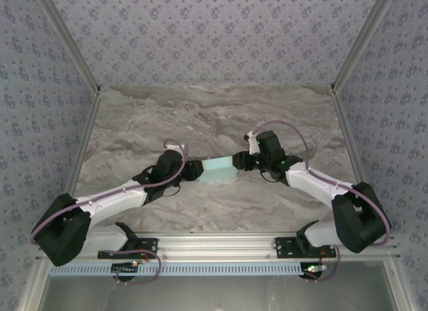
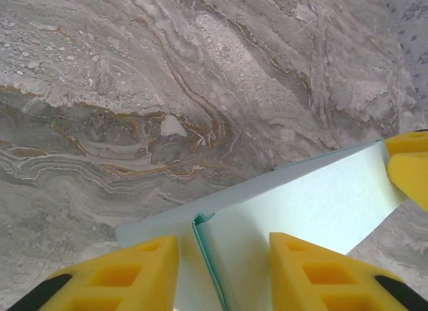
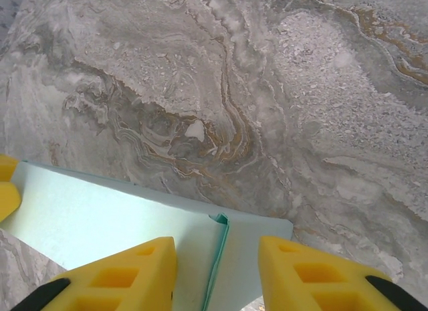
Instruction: Fold the paper box
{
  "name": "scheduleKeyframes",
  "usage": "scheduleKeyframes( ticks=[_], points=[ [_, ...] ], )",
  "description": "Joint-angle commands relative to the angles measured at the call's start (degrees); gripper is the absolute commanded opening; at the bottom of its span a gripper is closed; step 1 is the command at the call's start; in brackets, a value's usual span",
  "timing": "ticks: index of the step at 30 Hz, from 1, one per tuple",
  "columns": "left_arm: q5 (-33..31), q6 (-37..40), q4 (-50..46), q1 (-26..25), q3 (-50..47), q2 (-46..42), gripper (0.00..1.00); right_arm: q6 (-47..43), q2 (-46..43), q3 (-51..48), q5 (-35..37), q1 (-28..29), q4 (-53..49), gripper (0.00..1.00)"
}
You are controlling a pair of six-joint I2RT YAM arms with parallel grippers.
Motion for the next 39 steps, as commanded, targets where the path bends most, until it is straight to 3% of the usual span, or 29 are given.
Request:
scheduleKeyframes(
  ticks=[1,4,11,14,19,24,31,35,39],
  points=[
    [-0.8,-0.2,-10.7,0.4,-3.0,1.4,0.37,0.0,3.7,-4.1,1.6,-0.2,-11.4,0.36],
    [-1.9,1.1,-12.3,0.6,-0.6,-0.5,0.39,0.0,2.9,-3.1,1.5,-0.1,-11.9,0.34],
    [-2.2,2.4,-13.9,2.0,2.3,-5.2,0.53,-0.4,2.1,-2.1,2.4,0.2,-13.1,0.33],
    [-1.1,2.1,-13.7,2.3,1.6,-6.1,0.53,-0.3,2.2,-2.4,2.6,0.3,-12.9,0.33],
    [0.3,1.5,-12.8,2.7,-0.2,-4.1,0.43,-0.1,2.7,-2.6,2.7,0.3,-12.4,0.32],
    [1.8,-0.3,-10.6,2.8,-2.4,-2.8,0.41,-0.1,3.3,-3.2,2.6,0.3,-12.2,0.31],
    [-1.5,2.4,-13.0,2.8,-0.4,-9.2,0.49,-0.2,2.9,-2.2,2.7,0.5,-12.6,0.3],
    [0.9,3.1,-9.5,2.8,-0.2,-11.8,0.55,-0.2,2.9,-2.2,3.0,0.5,-12.7,0.3],
    [3.3,4.0,-8.2,2.7,1.7,-8.9,0.6,-0.1,2.9,-2.3,3.0,0.7,-12.5,0.3]
  ],
)
